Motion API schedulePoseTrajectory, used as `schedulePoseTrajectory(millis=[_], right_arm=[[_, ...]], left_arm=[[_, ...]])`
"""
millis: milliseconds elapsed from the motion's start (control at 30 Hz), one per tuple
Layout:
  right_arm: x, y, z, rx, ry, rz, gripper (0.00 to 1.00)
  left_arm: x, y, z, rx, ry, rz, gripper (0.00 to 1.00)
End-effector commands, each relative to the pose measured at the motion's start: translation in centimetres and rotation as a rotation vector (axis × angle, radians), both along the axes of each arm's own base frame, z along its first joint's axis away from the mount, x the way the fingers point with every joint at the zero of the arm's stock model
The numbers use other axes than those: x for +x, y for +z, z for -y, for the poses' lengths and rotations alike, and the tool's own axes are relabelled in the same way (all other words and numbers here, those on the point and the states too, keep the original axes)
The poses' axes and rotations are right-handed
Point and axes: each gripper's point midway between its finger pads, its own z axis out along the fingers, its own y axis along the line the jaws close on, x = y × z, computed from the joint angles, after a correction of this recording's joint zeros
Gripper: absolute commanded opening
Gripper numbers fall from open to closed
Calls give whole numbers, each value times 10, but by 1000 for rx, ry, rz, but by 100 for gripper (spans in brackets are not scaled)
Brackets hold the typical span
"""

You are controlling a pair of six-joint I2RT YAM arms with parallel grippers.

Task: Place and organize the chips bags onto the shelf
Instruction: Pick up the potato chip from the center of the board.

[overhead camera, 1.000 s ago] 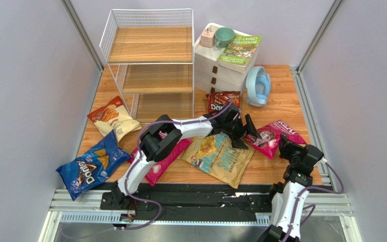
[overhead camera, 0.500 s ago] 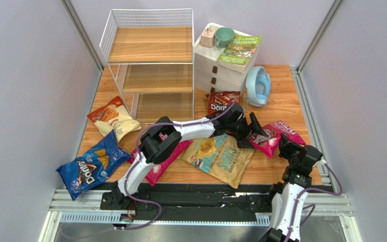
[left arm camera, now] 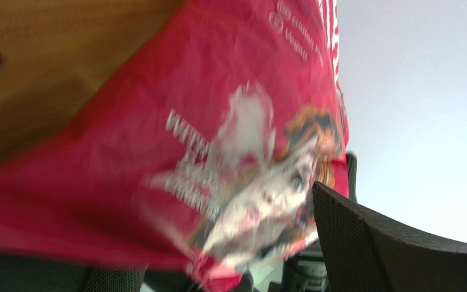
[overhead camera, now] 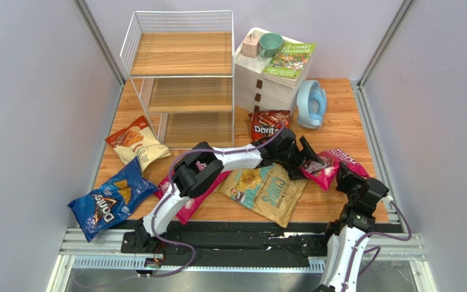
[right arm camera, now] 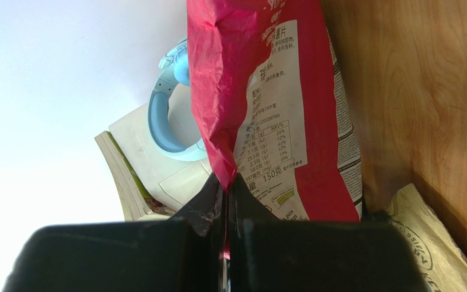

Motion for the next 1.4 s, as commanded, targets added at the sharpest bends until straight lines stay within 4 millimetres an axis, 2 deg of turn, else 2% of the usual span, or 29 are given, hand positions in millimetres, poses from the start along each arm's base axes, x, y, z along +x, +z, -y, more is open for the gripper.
schedulePoseTrajectory(millis=[0, 200, 467, 600, 667, 767, 800, 900, 933, 967, 1000, 1033, 1067, 1100, 1133, 1200, 1233, 1300, 1333, 1367], right_arm=[[-2, 4, -4, 23, -1, 31, 0], [-5, 1, -9, 52, 14, 29, 0], [-9, 3, -19, 102, 45, 2, 0], [-14, -2, -24, 127, 56, -35, 0], [-16, -2, -25, 123, 63, -40, 0], [-19, -3, -26, 129, 56, -47, 0], [-20, -3, -26, 131, 52, -48, 0], [-22, -2, -28, 136, 55, -54, 0], [-23, -1, -29, 135, 59, -54, 0], [-23, -2, -29, 137, 60, -59, 0], [-24, -4, -31, 143, 69, -64, 0], [-23, -4, -33, 144, 78, -60, 1], [-23, -7, -34, 150, 87, -61, 2], [-23, -6, -36, 152, 99, -55, 5], [-23, -6, -37, 149, 102, -53, 11], [-25, -6, -37, 141, 102, -57, 25], [-25, -5, -37, 136, 101, -54, 39], [-25, -2, -35, 117, 97, -53, 47], [-25, 0, -34, 105, 93, -47, 56], [-25, 1, -34, 95, 95, -51, 59]], left_arm=[[-2, -7, 16, -2, 49, -81, 95], [-1, -27, 18, -4, 64, -122, 94], [7, -24, 20, -52, 74, -104, 93], [11, -21, 18, -67, 82, -95, 88], [15, -19, 16, -73, 89, -80, 83], [17, -15, 12, -73, 88, -58, 69], [18, -11, 11, -78, 85, -48, 61], [19, -6, 9, -85, 78, -18, 49], [19, -4, 8, -94, 71, -10, 41], [19, -7, 7, -96, 70, -11, 36], [18, -7, 6, -103, 66, -12, 25], [19, -4, 7, -120, 69, -9, 20], [18, -10, 4, -113, 71, -21, 17], [16, -10, 4, -118, 68, -24, 8], [17, -8, 4, -134, 69, -22, 4], [18, -7, 2, -140, 62, -19, 1], [18, -7, 2, -138, 56, -10, 0], [18, -3, 1, -147, 43, 0, 0], [20, -1, 0, -149, 39, 15, 0], [21, 6, 1, -160, 31, 28, 0]])
